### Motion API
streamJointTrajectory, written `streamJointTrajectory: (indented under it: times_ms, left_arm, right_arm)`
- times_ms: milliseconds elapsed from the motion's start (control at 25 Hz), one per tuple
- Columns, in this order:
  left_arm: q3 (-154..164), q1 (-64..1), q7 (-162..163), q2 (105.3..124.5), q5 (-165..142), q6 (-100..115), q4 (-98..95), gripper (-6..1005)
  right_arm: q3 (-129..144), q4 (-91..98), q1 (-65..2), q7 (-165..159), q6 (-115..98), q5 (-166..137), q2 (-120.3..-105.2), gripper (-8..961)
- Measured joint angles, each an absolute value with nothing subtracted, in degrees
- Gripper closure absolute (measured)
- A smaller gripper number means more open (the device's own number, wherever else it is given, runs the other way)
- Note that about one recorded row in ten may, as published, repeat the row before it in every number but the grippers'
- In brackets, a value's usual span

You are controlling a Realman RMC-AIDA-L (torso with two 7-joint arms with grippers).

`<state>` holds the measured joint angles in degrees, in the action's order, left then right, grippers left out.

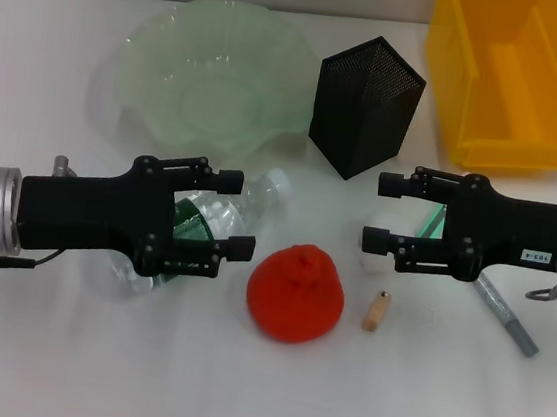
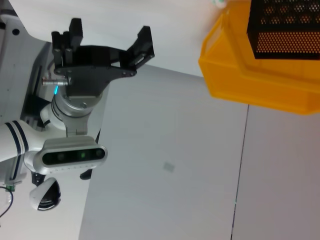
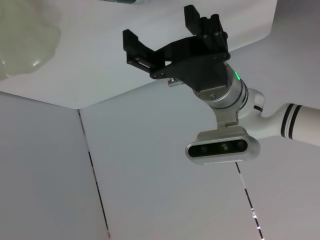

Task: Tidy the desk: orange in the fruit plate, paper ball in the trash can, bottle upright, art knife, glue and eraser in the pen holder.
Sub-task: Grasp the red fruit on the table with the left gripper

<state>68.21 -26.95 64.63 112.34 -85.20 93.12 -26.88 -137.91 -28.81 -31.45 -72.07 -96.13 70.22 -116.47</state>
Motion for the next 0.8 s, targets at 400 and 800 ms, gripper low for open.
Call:
streamJointTrajectory:
  times_ms: [400,800]
  left_arm:
    - [67.8,-28.1,65.3,112.3,-87.6,93.0,-26.9,219]
    - [68.3,-29.1,65.3,113.03,-87.7,92.0,-26.9,224]
  right_arm:
    - [-138.1,-29.1,-31.1,-72.2,-96.0,70.5,-116.14,144]
    - [-138.1,-29.6,-31.2,-73.0,-96.3,70.6,-115.75,147]
